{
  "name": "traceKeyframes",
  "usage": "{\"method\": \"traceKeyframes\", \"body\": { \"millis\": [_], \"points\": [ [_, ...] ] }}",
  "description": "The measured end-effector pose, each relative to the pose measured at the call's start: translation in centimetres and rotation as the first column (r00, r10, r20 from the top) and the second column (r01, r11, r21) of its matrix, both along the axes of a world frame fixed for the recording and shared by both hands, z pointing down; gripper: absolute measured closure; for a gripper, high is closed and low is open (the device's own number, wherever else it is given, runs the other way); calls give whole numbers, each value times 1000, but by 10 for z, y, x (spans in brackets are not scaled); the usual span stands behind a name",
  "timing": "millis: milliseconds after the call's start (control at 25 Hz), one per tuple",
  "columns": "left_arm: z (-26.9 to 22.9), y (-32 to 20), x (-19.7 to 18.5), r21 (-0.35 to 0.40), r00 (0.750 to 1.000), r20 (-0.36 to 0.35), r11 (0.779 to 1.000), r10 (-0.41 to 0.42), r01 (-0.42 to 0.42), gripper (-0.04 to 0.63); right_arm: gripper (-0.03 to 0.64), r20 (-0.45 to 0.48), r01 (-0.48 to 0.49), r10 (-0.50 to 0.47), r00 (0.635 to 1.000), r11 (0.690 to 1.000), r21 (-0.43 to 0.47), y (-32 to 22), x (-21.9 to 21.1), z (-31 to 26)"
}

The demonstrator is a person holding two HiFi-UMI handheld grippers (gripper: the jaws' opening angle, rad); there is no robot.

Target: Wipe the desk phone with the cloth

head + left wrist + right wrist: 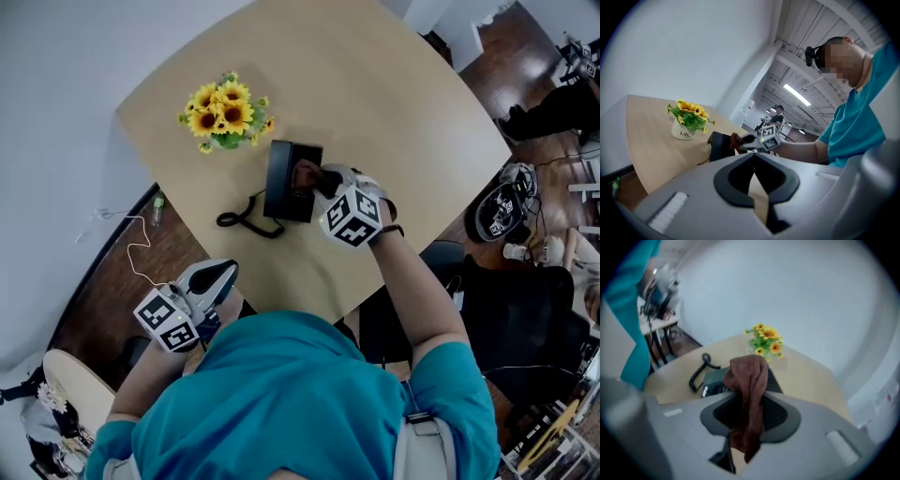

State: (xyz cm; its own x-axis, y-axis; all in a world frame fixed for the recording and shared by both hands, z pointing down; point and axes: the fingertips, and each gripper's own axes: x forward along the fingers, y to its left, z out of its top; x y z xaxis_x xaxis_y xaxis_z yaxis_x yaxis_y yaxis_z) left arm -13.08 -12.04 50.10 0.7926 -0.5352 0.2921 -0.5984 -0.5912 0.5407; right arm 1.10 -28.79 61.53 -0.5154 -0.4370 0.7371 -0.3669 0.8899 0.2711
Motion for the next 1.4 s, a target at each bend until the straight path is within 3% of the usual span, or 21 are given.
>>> {"method": "traceKeyframes", "body": {
  "millis": [80,120,240,480,600,720,800,880,960,1080,1160,1280,1360,1400],
  "points": [
    [1,1,-2,-4,1000,-3,1000,-5,5,591,505,171,-45,71,983,987,-154,-34,-2,-13],
    [1,2,-4,-7,1000,-6,1000,-8,8,591,505,255,-39,106,961,966,-254,-49,-3,-18],
    [3,4,-9,-14,1000,-14,1000,-17,17,591,504,413,44,194,890,864,-501,-85,-7,-33],
    [10,8,-23,-35,999,-29,999,-37,36,591,505,312,65,162,936,792,-607,-125,2,-4],
    [15,10,-30,-55,998,-29,997,-48,46,591,504,336,110,165,927,737,-666,-121,-6,15],
    [23,10,-35,-70,998,-25,996,-60,58,591,504,342,81,242,908,700,-709,-129,-7,33],
    [27,10,-38,-83,997,-26,994,-70,68,591,505,334,50,280,900,694,-718,-134,-6,46],
    [30,10,-39,-93,997,-29,993,-76,73,591,505,321,27,283,904,711,-703,-137,-5,55],
    [32,9,-40,-100,996,-33,992,-80,76,591,505,287,0,241,927,765,-644,-140,-4,64],
    [33,8,-40,-103,996,-38,992,-81,77,591,505,165,-41,141,976,868,-496,-147,0,80],
    [31,7,-41,-98,996,-40,992,-80,76,591,505,143,-31,107,984,891,-453,-151,-1,78],
    [29,7,-44,-93,996,-44,992,-84,79,591,505,340,42,151,928,865,-500,-158,-26,39],
    [30,6,-45,-95,996,-44,992,-84,79,591,505,447,145,142,883,824,-547,-154,-51,16],
    [31,7,-45,-97,996,-43,992,-82,78,591,505,458,192,111,882,802,-565,-147,-61,14]
  ]
}}
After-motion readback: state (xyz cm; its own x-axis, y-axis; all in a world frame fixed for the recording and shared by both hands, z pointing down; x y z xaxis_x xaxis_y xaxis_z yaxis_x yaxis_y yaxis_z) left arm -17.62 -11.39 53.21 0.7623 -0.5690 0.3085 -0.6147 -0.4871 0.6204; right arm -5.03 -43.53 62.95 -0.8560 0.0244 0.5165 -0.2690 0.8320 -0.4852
